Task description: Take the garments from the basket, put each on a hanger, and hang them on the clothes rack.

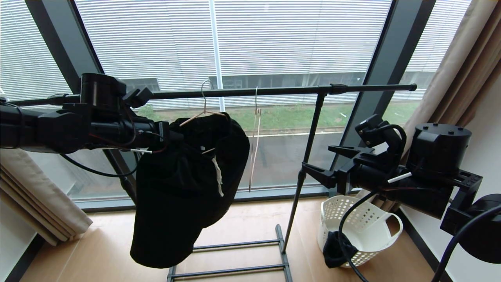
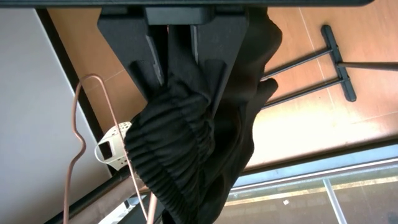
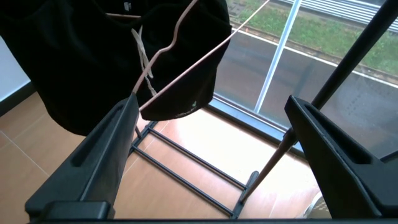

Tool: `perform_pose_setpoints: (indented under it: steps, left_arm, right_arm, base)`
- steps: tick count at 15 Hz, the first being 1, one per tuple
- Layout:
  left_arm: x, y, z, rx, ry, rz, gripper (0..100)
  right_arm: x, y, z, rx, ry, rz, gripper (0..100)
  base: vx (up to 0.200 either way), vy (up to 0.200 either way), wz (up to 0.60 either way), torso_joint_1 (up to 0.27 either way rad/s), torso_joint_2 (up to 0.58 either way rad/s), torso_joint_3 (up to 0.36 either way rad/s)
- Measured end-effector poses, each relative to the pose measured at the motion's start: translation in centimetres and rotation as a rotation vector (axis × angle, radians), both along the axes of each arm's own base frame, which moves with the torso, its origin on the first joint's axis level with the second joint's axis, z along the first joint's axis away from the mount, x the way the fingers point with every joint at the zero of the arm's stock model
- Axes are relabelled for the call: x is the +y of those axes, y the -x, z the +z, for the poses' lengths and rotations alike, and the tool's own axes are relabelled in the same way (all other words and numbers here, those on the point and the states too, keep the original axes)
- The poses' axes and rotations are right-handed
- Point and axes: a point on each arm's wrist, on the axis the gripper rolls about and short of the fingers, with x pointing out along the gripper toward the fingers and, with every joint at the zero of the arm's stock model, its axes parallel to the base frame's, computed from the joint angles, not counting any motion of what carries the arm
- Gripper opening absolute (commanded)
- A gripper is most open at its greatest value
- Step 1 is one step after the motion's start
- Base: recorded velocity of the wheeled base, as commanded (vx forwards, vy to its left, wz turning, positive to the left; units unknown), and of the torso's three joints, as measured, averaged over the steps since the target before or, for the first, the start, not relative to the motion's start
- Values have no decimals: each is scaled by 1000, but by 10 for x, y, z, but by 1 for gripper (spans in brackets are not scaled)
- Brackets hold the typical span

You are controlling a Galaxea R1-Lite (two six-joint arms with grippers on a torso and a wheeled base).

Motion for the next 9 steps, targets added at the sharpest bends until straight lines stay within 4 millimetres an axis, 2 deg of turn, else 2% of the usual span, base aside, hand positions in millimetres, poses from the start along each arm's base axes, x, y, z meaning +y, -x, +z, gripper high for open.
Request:
perform_pose_setpoints:
  steps: [9]
  left_arm:
    - [-2,-2,-6,18,-2,-6,0]
  right_arm:
    - [1,-2,-4,10,5,0,100]
  base:
    - [0,0,0,0,0,0]
